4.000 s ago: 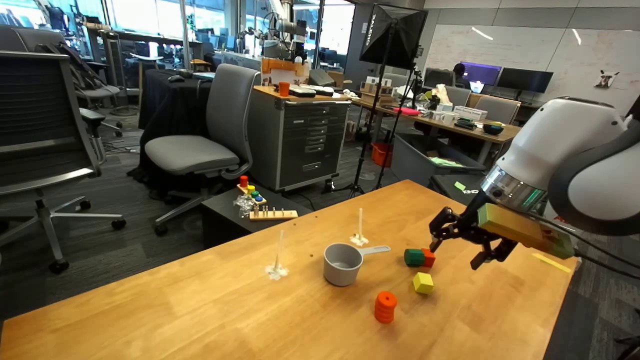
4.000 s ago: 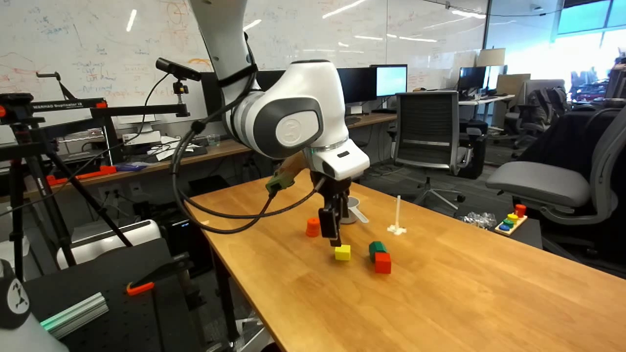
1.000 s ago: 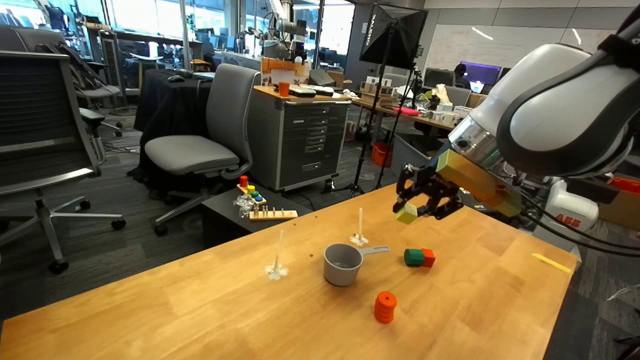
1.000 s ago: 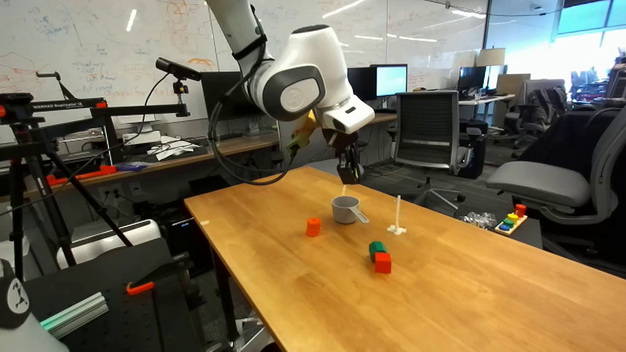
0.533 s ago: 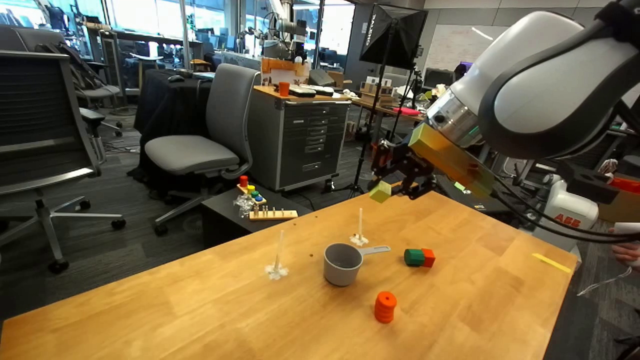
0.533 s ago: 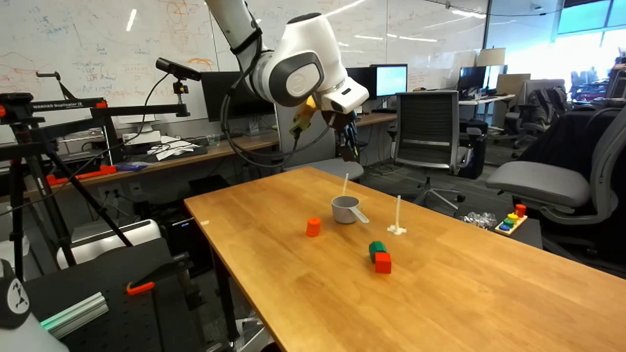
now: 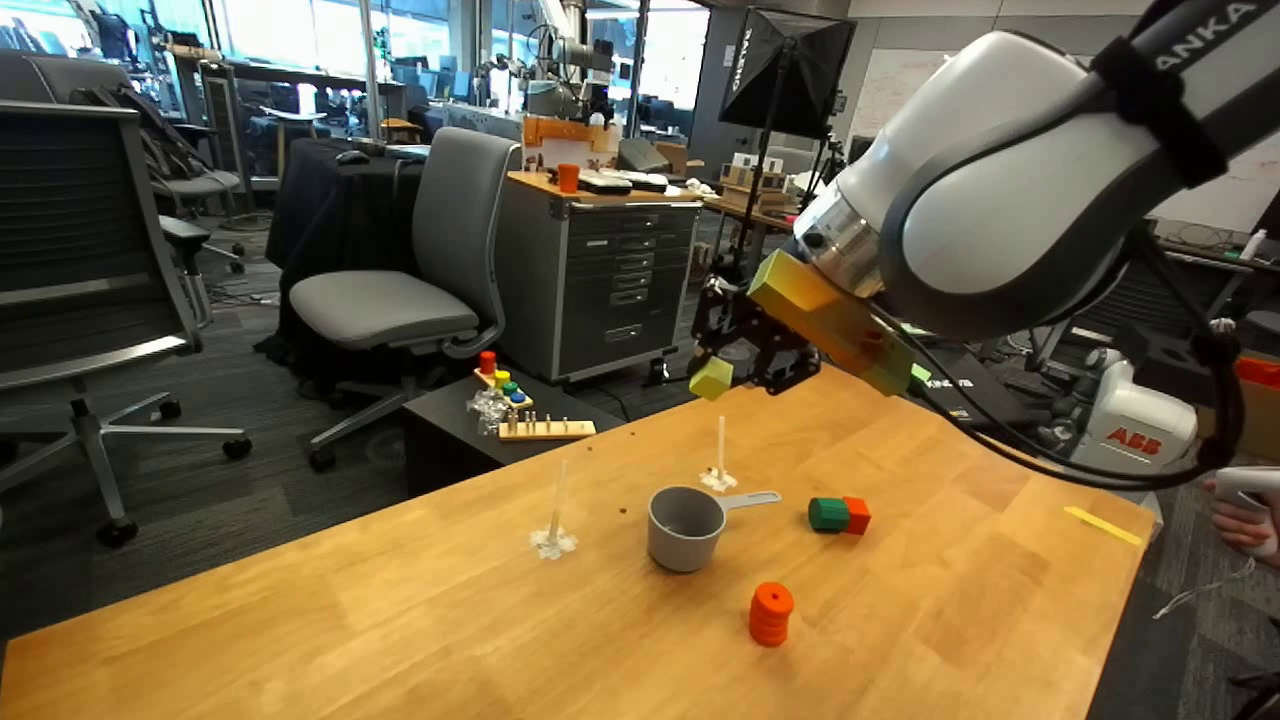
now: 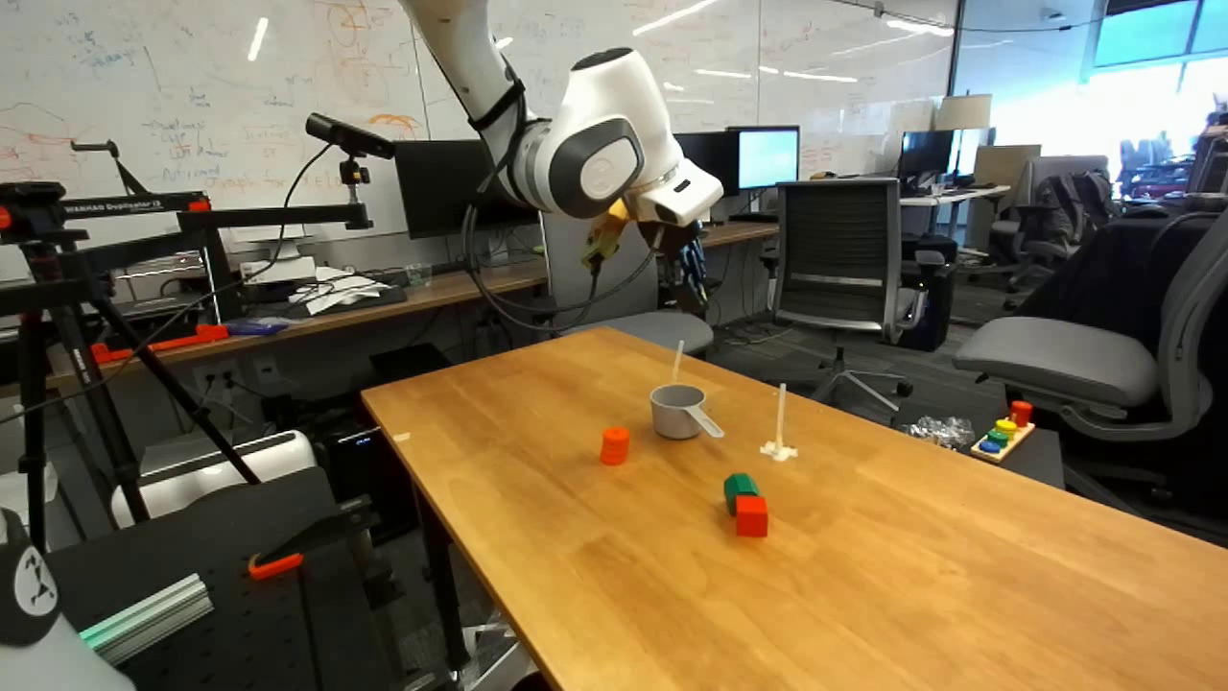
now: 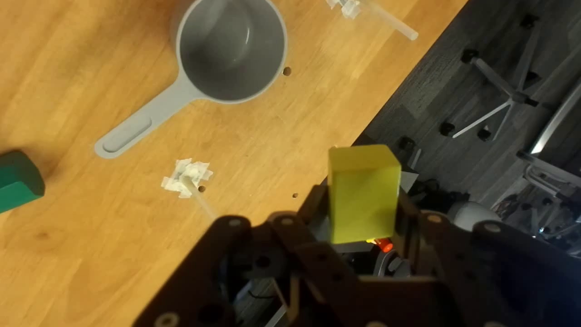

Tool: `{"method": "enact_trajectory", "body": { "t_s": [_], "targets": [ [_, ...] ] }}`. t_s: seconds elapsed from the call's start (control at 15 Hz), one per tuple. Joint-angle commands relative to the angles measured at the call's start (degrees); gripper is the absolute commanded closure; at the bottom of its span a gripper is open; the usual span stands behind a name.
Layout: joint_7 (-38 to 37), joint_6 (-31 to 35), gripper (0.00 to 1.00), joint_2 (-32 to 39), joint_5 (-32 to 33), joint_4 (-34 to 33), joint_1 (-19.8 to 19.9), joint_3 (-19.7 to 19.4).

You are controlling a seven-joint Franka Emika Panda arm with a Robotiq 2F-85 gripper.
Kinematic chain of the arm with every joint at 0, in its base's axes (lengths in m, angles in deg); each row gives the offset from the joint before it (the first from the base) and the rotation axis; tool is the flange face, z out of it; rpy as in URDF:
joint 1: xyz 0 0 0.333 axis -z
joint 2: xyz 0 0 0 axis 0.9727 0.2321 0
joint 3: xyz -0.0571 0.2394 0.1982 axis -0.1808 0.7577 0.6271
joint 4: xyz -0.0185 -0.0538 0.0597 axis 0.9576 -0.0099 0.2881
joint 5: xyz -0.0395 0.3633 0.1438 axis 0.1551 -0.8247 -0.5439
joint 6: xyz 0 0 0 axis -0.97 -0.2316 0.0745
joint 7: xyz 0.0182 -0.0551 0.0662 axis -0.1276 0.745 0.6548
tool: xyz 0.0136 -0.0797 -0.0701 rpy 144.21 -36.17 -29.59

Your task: Place the yellow, green and orange blocks inside the grey measuring cup

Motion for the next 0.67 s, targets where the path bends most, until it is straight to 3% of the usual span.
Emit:
{"method": "enact_trajectory", "body": {
  "t_s": [0.0, 0.6],
  "targets": [
    [-2.1, -1.3, 0.88, 3.8, 0.6, -4.7, -2.6, -2.9],
    [-4.3, -1.3, 0.88, 8.8, 1.1, -6.8, -6.1, -4.8]
  ]
}}
